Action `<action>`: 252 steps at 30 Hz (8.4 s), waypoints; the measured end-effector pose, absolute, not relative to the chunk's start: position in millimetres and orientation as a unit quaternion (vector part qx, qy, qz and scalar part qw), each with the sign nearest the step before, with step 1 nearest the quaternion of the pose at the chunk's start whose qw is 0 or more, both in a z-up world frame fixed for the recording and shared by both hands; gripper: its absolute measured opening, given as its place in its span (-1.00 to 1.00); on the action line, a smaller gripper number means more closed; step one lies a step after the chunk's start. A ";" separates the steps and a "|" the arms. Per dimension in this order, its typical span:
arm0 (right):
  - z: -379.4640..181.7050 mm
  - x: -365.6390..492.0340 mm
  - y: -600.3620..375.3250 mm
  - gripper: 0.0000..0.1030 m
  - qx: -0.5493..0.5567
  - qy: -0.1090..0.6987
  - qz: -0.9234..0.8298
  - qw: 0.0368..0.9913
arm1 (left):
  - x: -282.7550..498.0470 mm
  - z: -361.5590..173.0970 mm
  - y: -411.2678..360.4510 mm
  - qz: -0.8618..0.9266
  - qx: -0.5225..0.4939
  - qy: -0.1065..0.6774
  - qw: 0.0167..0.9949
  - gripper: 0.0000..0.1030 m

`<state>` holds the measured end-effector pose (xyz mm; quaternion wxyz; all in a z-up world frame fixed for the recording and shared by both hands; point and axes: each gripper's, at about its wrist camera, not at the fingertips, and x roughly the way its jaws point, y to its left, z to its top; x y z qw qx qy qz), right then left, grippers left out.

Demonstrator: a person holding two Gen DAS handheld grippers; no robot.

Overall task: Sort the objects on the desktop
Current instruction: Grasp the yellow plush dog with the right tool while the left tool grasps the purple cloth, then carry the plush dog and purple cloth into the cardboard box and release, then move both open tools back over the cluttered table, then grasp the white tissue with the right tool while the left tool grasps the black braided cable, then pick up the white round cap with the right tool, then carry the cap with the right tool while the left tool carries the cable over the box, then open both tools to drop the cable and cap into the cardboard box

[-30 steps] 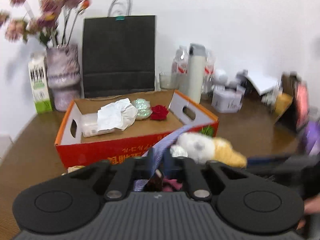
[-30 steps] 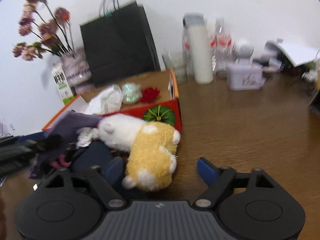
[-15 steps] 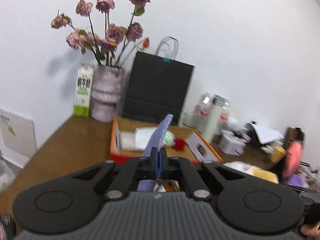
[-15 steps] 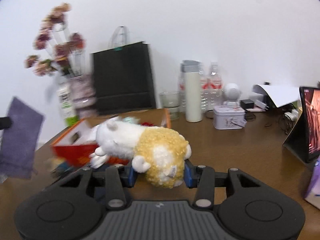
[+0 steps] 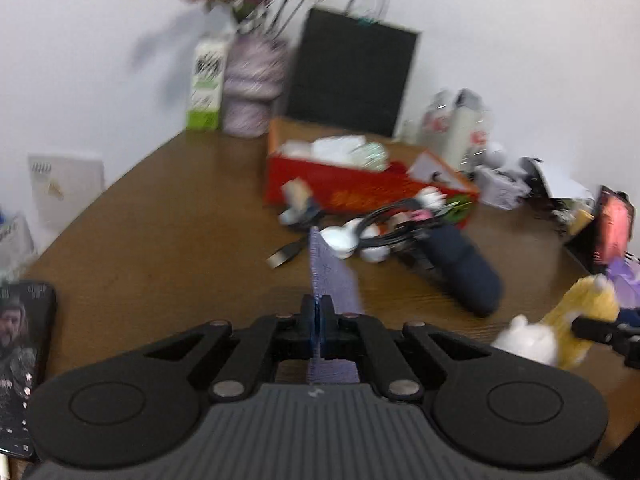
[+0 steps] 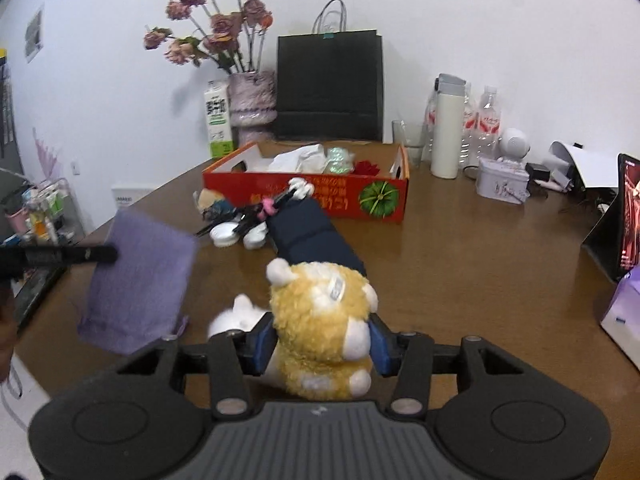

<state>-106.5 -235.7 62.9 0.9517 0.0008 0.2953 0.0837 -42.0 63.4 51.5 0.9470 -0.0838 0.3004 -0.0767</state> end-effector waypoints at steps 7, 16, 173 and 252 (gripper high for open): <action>33.7 -45.9 -227.5 0.04 0.057 0.318 0.088 0.942 | -21.4 21.5 73.3 -0.051 -0.090 0.331 0.938 -0.91; 18.9 6.6 -231.9 0.46 0.137 0.363 0.070 0.919 | -23.7 32.8 50.5 -0.037 -0.034 0.298 0.953 0.88; -1.8 -65.6 -180.6 -0.57 -0.011 0.309 0.124 0.943 | -43.5 34.7 64.8 -0.164 -0.209 0.298 0.917 -0.87; 85.3 230.3 -225.9 0.62 0.038 0.320 0.111 0.940 | 193.3 105.8 35.5 -0.118 -0.115 0.331 0.929 0.94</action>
